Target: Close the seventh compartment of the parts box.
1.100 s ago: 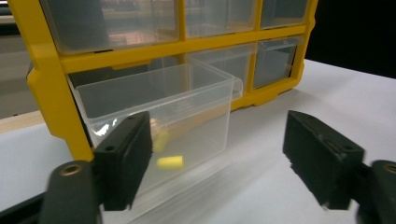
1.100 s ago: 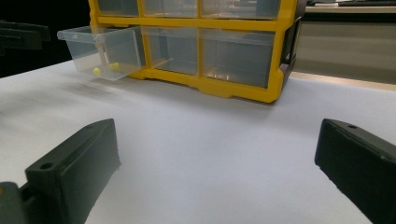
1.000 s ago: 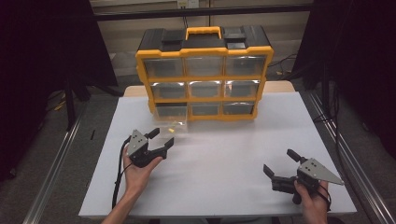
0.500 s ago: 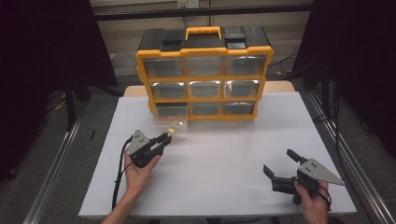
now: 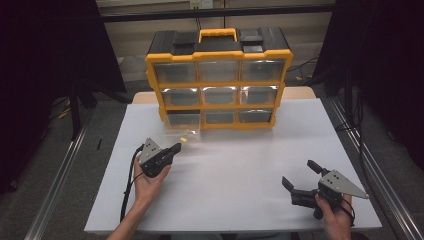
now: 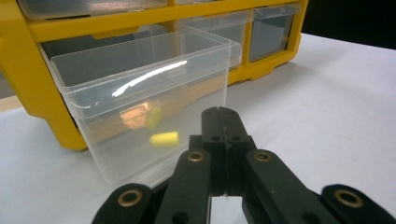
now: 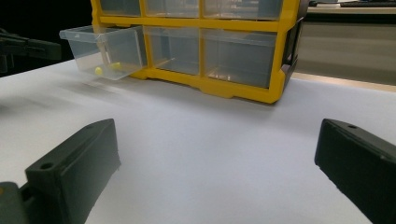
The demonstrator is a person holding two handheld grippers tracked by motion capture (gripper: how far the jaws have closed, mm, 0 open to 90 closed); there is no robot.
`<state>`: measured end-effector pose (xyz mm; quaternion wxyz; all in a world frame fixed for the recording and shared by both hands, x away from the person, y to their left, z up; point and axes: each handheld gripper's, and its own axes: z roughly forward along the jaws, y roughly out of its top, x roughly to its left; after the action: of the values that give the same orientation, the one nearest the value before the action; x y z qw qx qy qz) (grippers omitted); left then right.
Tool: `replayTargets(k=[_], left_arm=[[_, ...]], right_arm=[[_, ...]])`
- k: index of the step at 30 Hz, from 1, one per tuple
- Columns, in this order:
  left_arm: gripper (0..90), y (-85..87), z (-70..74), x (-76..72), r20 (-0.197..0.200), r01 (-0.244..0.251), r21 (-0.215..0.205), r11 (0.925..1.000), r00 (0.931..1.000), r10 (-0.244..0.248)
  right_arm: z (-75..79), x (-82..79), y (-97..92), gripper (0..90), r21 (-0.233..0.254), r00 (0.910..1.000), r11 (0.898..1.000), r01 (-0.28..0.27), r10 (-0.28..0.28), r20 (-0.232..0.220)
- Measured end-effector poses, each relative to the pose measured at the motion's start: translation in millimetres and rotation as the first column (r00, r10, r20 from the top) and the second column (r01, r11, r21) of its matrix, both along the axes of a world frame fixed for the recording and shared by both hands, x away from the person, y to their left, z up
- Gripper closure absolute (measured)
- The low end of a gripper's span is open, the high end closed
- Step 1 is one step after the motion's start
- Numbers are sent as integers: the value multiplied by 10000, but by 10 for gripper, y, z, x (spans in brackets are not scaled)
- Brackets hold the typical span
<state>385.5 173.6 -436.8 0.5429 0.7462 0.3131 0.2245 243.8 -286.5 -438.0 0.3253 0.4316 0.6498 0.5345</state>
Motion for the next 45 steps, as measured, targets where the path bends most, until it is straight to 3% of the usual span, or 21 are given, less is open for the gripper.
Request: replayTargets(k=[4,6,15,20,21,23,28,32,33,45], left_arm=[[900,8,-6,54,-219,-180,-270,9995,9996,174],[900,12,-23,73,-208,-204,-89,9998,9996,202],[900,-25,-30,170,-360,-351,-310,9989,9988,339],[900,-23,-42,243,-331,-410,-188,9990,9986,403],[900,-19,-43,254,-222,-385,65,9992,9990,386],[900,-33,-56,269,-348,-422,-98,9991,9985,419],[900,-61,-66,309,-283,-444,62,9990,9986,446],[900,-65,-33,344,-335,-562,-289,9980,9979,552],[900,-67,-19,352,-233,-553,-123,9984,9982,550],[900,-75,-20,404,-79,-456,59,9989,9989,457]], right_arm=[[0,0,-2,0,-21,10000,10000,17,-17,11],[0,1,0,0,-7,10000,10000,21,-21,-2],[1,4,2,0,-33,10000,10000,11,-11,-17],[-1,4,-1,0,-7,10000,10000,8,-8,-18],[0,5,-2,0,-6,10000,10000,11,-11,-11],[0,5,-2,0,-5,10000,10000,13,-13,-9],[-1,11,4,0,-4,10000,10000,18,-18,-37],[0,10,3,0,-18,10000,10000,6,-6,-39],[-1,11,3,0,-2,10000,10000,15,-15,-45],[2,8,-5,0,-36,10000,10000,10,-10,19]])
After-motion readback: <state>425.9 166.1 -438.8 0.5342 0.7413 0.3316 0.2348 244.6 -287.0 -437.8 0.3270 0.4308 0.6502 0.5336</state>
